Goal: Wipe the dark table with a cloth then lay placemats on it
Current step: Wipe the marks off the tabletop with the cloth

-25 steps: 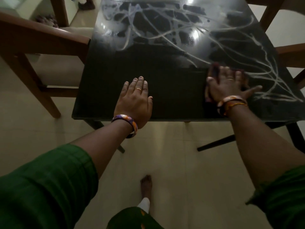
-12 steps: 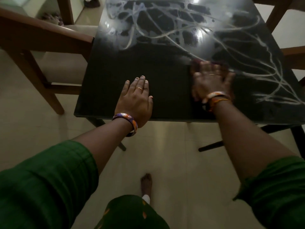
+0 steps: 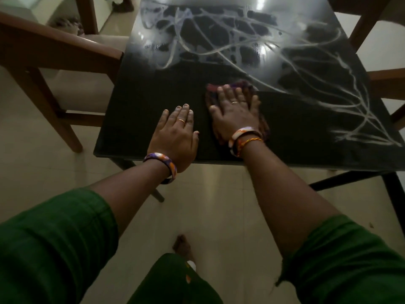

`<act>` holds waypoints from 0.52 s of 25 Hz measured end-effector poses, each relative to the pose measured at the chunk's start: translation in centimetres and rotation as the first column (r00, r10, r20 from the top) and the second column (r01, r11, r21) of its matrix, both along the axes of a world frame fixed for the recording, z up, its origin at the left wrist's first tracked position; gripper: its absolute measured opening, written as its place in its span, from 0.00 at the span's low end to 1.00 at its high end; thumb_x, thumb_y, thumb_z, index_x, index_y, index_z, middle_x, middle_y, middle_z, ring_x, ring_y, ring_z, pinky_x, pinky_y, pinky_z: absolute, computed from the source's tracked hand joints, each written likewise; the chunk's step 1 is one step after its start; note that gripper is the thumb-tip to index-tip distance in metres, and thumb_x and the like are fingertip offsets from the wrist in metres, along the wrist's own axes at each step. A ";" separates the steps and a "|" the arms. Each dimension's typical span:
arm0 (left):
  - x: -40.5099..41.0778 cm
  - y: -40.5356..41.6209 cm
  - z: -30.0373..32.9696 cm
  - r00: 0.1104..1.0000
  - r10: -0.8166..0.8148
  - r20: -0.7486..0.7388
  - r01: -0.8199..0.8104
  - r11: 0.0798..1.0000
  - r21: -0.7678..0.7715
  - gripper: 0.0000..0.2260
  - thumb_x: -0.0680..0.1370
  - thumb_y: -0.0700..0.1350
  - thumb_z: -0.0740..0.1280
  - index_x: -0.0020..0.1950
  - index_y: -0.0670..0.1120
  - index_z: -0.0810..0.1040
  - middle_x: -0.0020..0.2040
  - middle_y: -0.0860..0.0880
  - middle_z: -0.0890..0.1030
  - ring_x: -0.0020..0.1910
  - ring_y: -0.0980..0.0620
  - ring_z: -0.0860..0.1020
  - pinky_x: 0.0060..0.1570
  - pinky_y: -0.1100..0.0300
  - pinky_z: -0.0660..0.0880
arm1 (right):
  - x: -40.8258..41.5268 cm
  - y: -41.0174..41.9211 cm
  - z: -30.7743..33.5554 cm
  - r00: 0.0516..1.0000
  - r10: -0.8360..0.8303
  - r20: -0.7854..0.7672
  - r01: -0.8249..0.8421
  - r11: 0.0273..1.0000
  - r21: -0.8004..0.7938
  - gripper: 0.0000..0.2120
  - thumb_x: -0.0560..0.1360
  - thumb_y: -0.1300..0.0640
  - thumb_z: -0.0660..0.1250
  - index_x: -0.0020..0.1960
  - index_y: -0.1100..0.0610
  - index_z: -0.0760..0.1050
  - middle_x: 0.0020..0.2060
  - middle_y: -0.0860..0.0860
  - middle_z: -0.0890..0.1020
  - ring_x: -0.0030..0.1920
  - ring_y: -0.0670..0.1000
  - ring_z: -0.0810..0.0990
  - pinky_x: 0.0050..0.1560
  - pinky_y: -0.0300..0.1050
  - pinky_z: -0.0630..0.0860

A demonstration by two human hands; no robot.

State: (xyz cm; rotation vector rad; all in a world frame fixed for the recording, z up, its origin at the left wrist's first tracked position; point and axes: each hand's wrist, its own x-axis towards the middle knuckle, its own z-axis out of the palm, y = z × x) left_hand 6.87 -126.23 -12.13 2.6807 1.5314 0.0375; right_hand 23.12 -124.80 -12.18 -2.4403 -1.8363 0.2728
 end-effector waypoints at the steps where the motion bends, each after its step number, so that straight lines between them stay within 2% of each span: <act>1: 0.0 -0.1 0.0 1.000 0.007 -0.003 -0.007 1.000 -0.009 0.25 0.81 0.51 0.48 0.76 0.43 0.53 0.77 0.44 0.53 0.76 0.47 0.51 0.73 0.51 0.45 | 2.1 -0.3 0.0 0.998 -0.061 0.009 0.061 0.998 -0.002 0.27 0.81 0.44 0.47 0.77 0.48 0.47 0.77 0.45 0.48 0.77 0.49 0.44 0.72 0.58 0.35; 5: 0.0 0.9 1.1 0.999 0.001 0.043 0.003 0.996 -0.087 0.25 0.80 0.52 0.55 0.75 0.44 0.56 0.76 0.45 0.56 0.75 0.47 0.55 0.73 0.52 0.50 | 10.8 -2.4 0.5 0.908 -0.417 0.042 0.419 0.907 -0.044 0.28 0.80 0.44 0.45 0.78 0.50 0.47 0.77 0.47 0.48 0.77 0.52 0.45 0.73 0.61 0.37; 7: 0.1 1.9 2.0 0.994 0.001 0.106 0.012 0.993 -0.121 0.25 0.79 0.51 0.60 0.73 0.45 0.61 0.75 0.45 0.60 0.74 0.48 0.58 0.72 0.53 0.54 | 11.2 -2.2 0.7 0.856 -0.512 0.068 0.516 0.855 -0.051 0.28 0.81 0.44 0.45 0.78 0.52 0.47 0.77 0.49 0.48 0.77 0.54 0.45 0.73 0.61 0.38; 9: 0.2 3.1 2.5 0.985 0.032 0.168 -0.012 0.993 -0.121 0.24 0.78 0.50 0.61 0.72 0.45 0.63 0.74 0.45 0.61 0.73 0.47 0.60 0.71 0.53 0.56 | 8.3 -0.2 0.5 0.890 -0.455 0.041 0.456 0.890 -0.023 0.29 0.81 0.44 0.47 0.78 0.54 0.47 0.77 0.50 0.48 0.77 0.55 0.45 0.73 0.60 0.38; 11: 0.4 4.5 2.6 0.980 0.085 0.180 -0.065 0.992 -0.112 0.23 0.78 0.48 0.61 0.72 0.43 0.63 0.75 0.43 0.60 0.73 0.46 0.60 0.71 0.53 0.57 | 3.3 2.6 -0.1 0.968 -0.250 0.008 0.250 0.968 -0.004 0.30 0.80 0.43 0.49 0.78 0.52 0.47 0.77 0.50 0.48 0.77 0.53 0.44 0.73 0.57 0.37; 13: 0.9 5.8 2.5 0.979 0.123 0.163 -0.106 0.989 -0.105 0.23 0.79 0.47 0.60 0.72 0.42 0.63 0.74 0.42 0.61 0.73 0.45 0.60 0.71 0.53 0.57 | -0.6 4.4 -0.3 0.999 -0.036 -0.018 0.036 0.999 -0.011 0.29 0.80 0.42 0.48 0.78 0.50 0.46 0.77 0.48 0.47 0.77 0.51 0.43 0.72 0.55 0.35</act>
